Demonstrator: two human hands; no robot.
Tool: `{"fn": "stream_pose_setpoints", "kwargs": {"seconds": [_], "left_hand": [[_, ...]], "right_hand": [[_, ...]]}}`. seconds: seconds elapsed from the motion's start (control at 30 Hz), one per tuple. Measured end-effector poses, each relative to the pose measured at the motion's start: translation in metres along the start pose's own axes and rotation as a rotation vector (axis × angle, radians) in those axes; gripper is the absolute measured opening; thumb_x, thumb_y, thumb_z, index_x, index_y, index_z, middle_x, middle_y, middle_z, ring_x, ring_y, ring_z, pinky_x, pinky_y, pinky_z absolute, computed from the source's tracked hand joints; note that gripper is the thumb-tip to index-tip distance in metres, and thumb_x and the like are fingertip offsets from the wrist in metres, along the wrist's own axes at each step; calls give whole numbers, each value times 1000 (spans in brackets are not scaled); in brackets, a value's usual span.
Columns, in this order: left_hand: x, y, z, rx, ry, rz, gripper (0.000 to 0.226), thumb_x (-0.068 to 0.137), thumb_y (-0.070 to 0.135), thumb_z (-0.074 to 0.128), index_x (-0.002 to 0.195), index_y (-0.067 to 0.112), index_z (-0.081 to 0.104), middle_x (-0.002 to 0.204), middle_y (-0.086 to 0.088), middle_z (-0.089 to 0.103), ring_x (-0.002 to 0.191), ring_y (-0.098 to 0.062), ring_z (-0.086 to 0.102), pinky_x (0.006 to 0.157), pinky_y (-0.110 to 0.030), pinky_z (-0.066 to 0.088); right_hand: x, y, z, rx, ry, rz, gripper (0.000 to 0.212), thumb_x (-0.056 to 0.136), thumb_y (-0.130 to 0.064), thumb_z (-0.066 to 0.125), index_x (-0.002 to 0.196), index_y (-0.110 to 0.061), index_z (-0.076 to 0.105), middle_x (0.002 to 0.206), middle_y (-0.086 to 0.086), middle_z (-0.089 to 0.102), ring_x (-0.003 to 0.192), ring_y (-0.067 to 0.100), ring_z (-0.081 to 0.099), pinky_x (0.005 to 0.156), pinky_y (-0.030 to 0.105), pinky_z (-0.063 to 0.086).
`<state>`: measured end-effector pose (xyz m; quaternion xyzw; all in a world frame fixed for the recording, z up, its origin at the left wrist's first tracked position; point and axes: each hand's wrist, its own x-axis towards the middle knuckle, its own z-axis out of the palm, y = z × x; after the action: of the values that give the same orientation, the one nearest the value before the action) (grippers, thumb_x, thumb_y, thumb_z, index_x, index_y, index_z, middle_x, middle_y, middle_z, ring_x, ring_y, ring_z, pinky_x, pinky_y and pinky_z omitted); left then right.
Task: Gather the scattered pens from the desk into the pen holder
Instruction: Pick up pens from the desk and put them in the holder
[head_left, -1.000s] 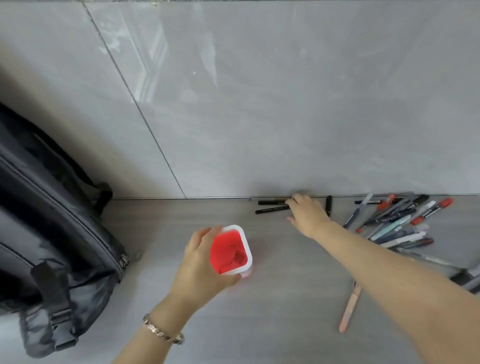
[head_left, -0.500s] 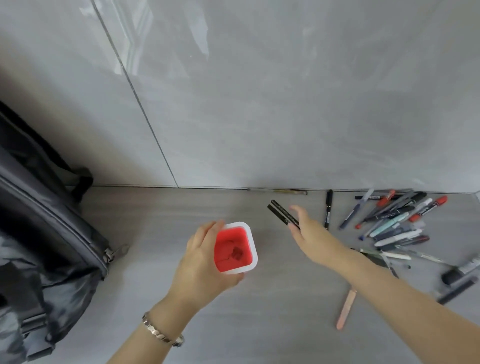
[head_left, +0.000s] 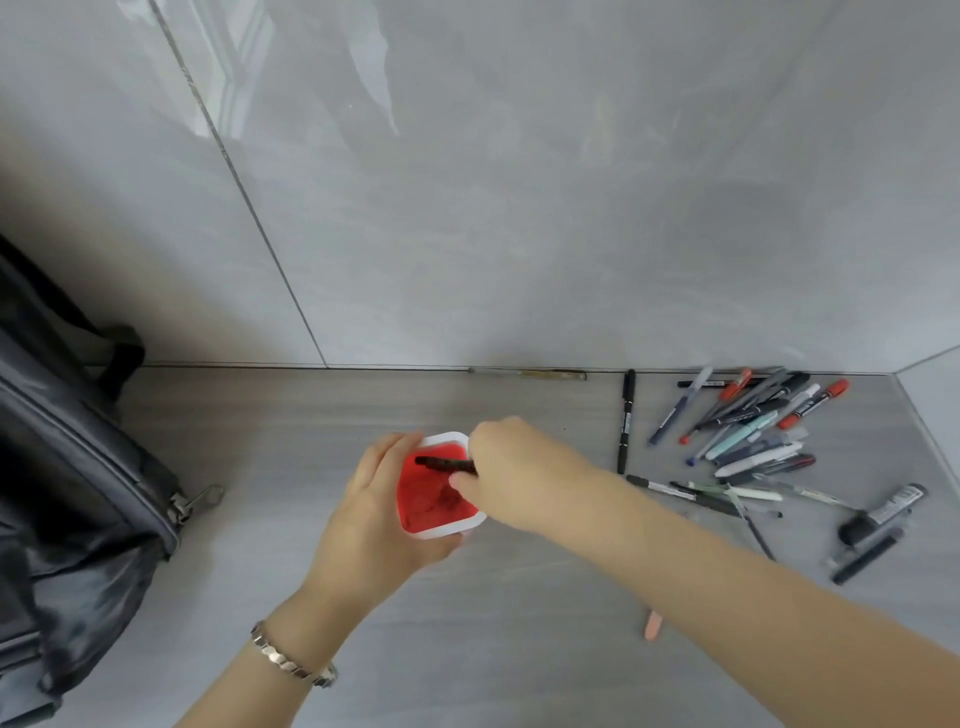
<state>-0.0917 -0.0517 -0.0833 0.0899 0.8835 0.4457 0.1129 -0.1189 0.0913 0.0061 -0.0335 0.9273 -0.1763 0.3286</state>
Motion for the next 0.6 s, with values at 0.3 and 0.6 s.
{"fn": "stream_pose_setpoints", "kwargs": {"seconds": [0.3,0.6], "left_hand": [[3,-4,0,19,-16,-5,93,49,30,87,128,30,37,118,32,29,111,-1,42,82,-21,40],[3,-4,0,7,-19,-18,92,49,30,86,126,34,36,115,41,27,108,3,40,78,-14,38]], "right_hand": [[86,86,-18,-131,388,165,25,87,-5,46,109,-3,58,117,19,60,109,36,54,85,38,46],[107,142,40,-217,403,217,30,89,-3,45,119,-9,47,124,14,49,115,34,41,88,42,40]]}}
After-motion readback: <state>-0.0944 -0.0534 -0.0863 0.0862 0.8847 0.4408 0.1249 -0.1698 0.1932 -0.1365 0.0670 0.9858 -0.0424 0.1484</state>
